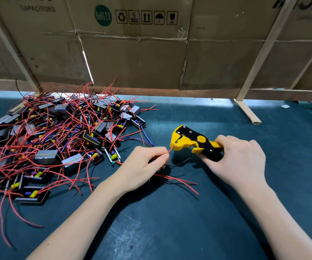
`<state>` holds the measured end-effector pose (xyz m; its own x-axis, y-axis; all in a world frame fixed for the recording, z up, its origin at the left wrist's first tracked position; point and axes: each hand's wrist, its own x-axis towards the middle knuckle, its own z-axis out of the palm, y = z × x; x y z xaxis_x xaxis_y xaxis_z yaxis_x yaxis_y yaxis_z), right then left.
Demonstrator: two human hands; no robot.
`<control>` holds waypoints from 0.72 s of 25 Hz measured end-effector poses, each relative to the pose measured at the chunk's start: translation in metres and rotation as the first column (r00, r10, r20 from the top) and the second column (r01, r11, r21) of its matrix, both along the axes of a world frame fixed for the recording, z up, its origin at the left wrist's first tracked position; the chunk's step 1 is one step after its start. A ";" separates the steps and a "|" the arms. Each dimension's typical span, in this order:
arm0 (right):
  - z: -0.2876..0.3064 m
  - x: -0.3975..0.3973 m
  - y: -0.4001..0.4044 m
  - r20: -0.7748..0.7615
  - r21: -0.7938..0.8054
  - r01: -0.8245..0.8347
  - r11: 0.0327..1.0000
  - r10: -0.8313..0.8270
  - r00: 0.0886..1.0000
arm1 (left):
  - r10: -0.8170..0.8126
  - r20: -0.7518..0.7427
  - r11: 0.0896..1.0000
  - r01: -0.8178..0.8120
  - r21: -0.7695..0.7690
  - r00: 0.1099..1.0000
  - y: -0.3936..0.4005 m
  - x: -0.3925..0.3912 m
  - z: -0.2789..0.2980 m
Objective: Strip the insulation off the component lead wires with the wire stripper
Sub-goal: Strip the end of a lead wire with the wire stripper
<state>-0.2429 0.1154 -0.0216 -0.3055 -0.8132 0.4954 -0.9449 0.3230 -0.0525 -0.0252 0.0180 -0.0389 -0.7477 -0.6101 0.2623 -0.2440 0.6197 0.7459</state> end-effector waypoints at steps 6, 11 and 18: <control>-0.002 0.005 0.000 0.004 -0.006 0.052 0.999 -0.051 0.999 | 0.026 0.013 0.999 -0.025 -0.048 1.000 0.000 0.001 0.001; 0.000 -0.003 -0.001 0.142 -0.173 0.130 0.976 -0.106 0.984 | 0.191 -0.132 0.901 -0.228 -0.370 0.973 0.005 0.000 0.009; 0.009 -0.007 0.001 0.299 -0.310 0.189 0.932 -0.093 0.950 | -0.111 0.002 0.989 0.111 -0.094 0.994 0.025 -0.012 0.014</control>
